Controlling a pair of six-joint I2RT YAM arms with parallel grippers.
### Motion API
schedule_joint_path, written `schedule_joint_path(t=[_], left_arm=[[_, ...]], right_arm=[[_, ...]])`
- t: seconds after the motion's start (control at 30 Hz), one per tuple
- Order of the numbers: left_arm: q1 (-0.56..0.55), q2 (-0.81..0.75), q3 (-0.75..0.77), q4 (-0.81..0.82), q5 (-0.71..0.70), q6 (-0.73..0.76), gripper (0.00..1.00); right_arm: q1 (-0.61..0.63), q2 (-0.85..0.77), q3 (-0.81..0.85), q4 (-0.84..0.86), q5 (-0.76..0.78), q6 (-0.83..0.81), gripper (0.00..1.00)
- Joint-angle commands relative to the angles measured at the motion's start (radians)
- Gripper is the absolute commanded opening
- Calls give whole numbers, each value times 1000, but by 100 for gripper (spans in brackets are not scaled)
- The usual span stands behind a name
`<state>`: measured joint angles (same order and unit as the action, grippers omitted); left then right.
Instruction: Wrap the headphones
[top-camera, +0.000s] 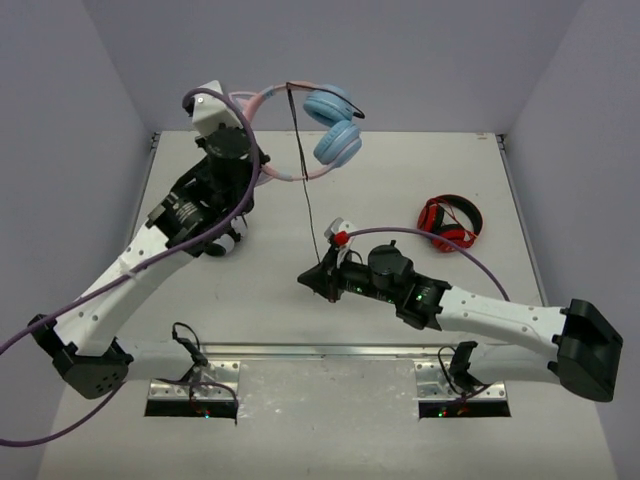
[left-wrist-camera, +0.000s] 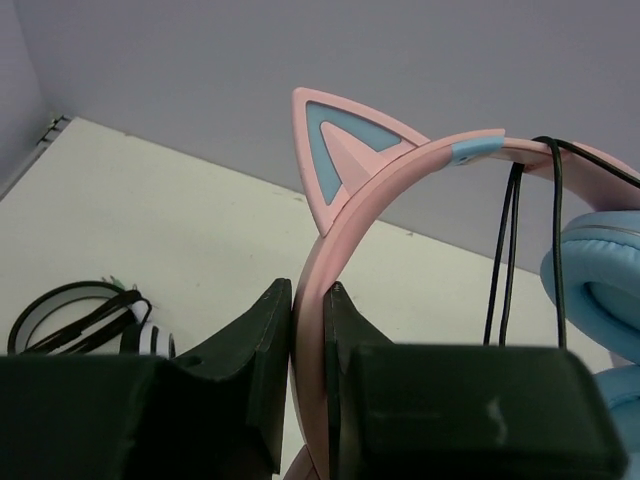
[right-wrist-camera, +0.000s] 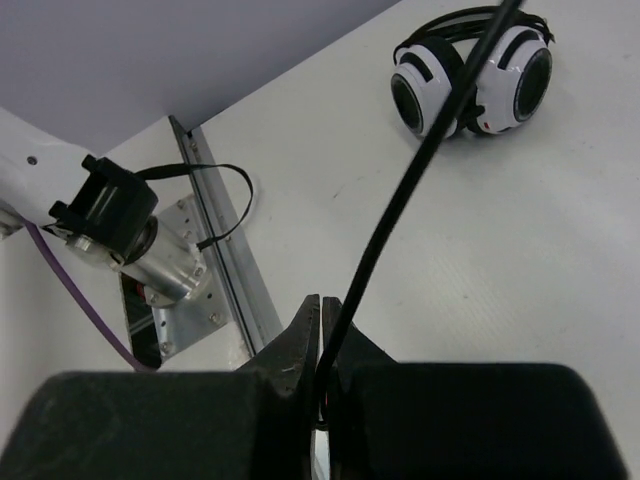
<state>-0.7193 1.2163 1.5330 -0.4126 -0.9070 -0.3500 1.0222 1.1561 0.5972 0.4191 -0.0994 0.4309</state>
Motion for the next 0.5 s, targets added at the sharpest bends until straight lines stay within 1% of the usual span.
schedule_joint_path(t=[0.0,0.03,0.1,0.13,0.2,0.23,0.3,0.33,0.4,0.43,0.47], left_arm=[[115,29,81,68,9,-141,0],[177,43,63,64,32,-144,0],[216,49,26,81,54,-138,0],[225,46,-25,130,46,-121,0],[227,46,-82,181,27,-57,0],[230,43,-140,223,22,-20,0],[231,32,-204,270,36,3,0],[231,23,-265,287,39,-3,1],[230,-13,-331,319,45,-21,1],[228,-29,-393,324,49,-53,0],[227,-56,-418,319,51,-76,0]], right_arm=[[32,-6,69,-101,12,-29,1],[35,-10,78,-118,13,-30,1],[45,-9,101,-192,-22,-35,1],[50,-4,128,-216,-31,-46,1],[55,4,167,-317,-48,-64,1],[56,10,199,-382,-48,-84,1],[56,17,234,-442,-52,-109,1],[56,30,275,-509,-57,-136,1],[56,50,337,-568,-63,-170,1],[56,77,361,-630,-66,-181,1],[55,114,406,-658,-81,-201,1]])
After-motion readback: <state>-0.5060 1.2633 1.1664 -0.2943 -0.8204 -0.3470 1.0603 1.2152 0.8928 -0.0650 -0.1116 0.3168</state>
